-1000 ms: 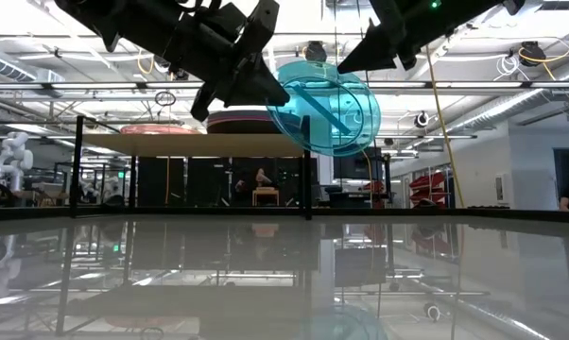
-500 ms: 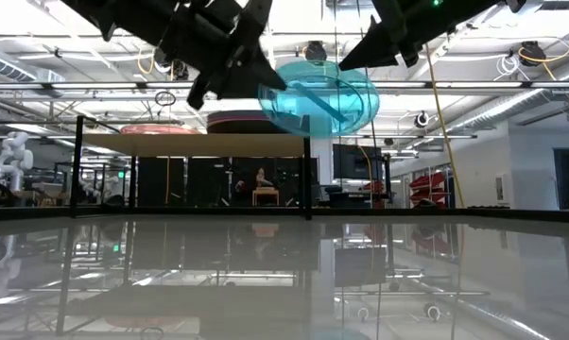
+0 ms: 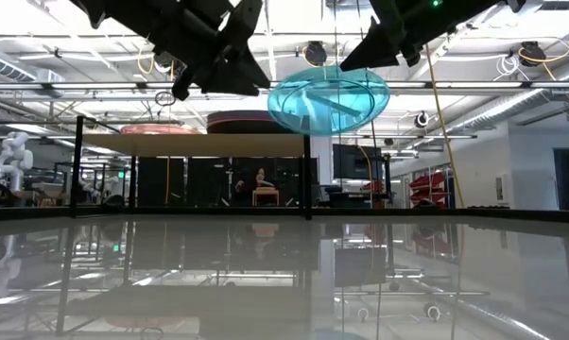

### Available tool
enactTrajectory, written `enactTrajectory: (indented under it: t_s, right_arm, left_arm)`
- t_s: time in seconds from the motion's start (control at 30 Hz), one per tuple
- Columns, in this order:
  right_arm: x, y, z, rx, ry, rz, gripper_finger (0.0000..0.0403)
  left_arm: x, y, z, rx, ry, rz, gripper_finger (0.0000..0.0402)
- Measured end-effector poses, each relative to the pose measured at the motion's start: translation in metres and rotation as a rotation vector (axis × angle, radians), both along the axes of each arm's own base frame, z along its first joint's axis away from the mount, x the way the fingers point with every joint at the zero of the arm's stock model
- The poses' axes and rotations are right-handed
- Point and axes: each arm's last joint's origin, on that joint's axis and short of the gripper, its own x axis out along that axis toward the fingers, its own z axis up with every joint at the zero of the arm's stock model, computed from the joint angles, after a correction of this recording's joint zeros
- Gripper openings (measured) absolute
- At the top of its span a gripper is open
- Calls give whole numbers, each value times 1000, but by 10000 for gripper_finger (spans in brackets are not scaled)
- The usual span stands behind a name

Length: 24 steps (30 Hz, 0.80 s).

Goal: Place and stack plates onto a shelf
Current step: Stack the transparent blue plate on top of the green transparent plate on the shelf

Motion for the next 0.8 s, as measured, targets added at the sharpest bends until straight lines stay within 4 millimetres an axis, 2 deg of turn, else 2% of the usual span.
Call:
enactTrajectory:
  t_s: [0.63, 0.8]
  right_arm:
    - [0, -1, 0, -9, -1, -22, 0]
    - [0, -1, 0, -9, -1, -21, 0]
  left_arm:
    - [1, 0, -1, -29, -20, 7, 120]
    - [5, -1, -8, -28, -6, 4, 120]
